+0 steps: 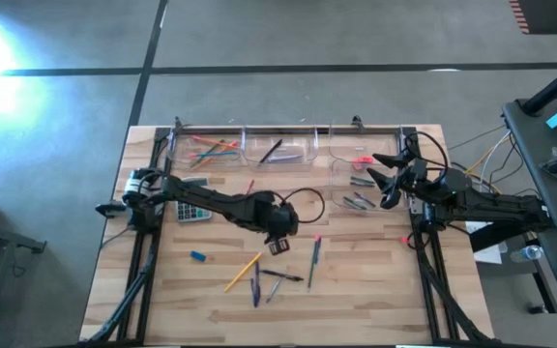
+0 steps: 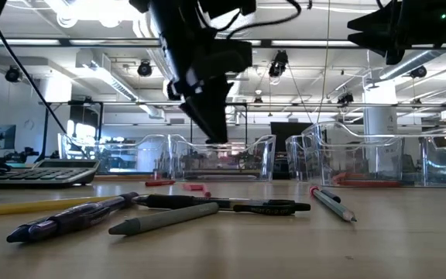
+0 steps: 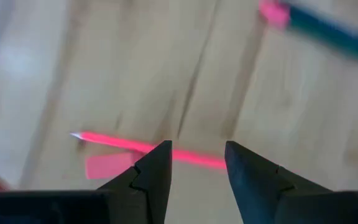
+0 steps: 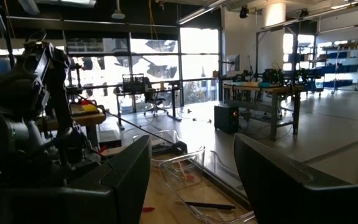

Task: Sort crayons/erasers/pens/pencils in bins
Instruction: Put the pink pencil into the top left transparent bin

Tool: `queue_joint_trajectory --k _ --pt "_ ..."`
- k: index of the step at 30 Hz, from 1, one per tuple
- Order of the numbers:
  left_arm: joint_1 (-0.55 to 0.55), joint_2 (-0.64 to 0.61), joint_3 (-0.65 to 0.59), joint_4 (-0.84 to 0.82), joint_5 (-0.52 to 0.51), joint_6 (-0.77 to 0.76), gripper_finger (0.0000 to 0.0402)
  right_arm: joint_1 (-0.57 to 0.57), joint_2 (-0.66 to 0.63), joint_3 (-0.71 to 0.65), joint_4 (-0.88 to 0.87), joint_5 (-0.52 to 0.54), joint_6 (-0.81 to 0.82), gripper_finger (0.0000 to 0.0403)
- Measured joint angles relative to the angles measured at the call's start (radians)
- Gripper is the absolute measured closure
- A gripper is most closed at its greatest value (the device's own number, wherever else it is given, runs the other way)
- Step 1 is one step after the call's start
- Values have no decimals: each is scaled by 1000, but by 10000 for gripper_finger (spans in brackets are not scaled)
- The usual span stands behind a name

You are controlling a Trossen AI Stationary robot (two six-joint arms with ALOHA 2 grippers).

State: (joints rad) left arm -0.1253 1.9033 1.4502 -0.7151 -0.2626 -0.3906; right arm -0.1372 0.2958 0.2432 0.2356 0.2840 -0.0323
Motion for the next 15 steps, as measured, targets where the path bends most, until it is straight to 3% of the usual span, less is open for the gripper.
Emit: queue_joint_trajectory --k 3,10,15 --pt "-7 6 0 36 -107 -100 265 0 0 0 0 -3 9 184" --pt "-1 9 -47 19 -128 -351 248 0 0 0 1 -7 10 184" --pt "-9 16 -96 43 -131 -397 220 0 0 0 4 -7 5 184"
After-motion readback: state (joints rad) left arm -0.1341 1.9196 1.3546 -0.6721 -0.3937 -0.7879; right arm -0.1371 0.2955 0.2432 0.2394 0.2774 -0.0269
